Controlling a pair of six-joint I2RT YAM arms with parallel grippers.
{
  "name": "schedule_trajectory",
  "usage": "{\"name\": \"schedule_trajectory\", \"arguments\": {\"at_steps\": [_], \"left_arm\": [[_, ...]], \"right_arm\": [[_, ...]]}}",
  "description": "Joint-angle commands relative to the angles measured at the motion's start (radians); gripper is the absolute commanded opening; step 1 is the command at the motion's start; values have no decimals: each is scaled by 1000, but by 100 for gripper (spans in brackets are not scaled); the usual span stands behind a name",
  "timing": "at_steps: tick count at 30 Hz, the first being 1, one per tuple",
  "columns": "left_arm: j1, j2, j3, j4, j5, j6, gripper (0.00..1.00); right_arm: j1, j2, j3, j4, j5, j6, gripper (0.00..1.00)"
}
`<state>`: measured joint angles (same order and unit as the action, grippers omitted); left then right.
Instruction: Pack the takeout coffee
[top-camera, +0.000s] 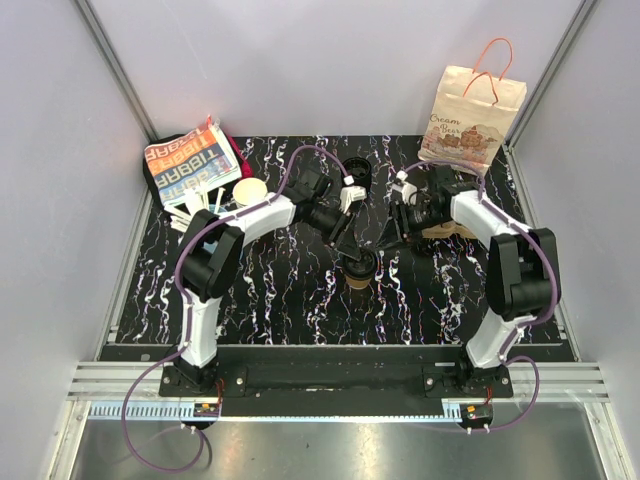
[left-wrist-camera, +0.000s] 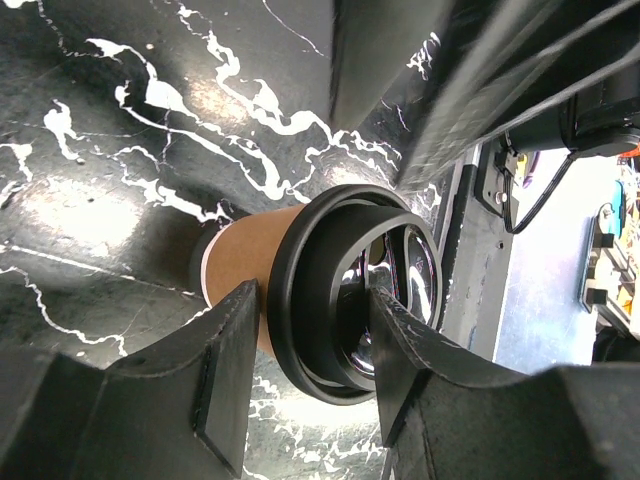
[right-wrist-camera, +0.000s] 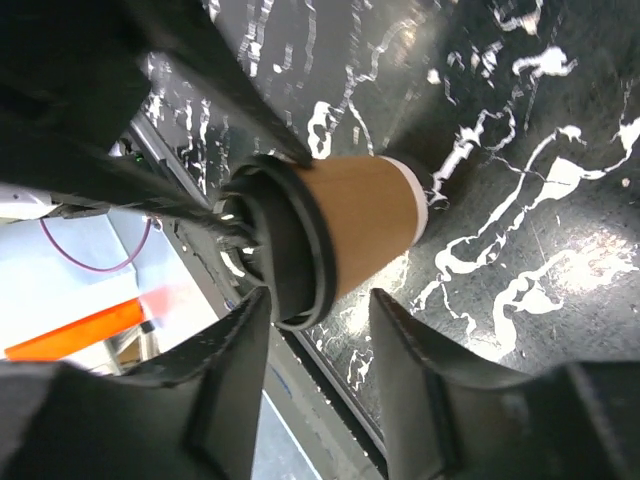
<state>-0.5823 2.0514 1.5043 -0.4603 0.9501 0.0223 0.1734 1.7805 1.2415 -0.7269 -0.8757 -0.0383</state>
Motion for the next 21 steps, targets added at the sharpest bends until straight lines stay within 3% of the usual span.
{"name": "schedule_trajectory", "arguments": {"at_steps": [1, 10, 21], "left_arm": [[-16, 59, -3, -24, -122, 50, 45], [-11, 66, -9, 3, -171, -13, 42], [-10, 39, -56, 66, -231, -94, 40]], "right_arm": [[-5, -82, -10, 7, -43, -57, 54], [12, -144, -143, 38, -66, -113, 60], [64, -118, -194, 129, -28, -26, 57]]}}
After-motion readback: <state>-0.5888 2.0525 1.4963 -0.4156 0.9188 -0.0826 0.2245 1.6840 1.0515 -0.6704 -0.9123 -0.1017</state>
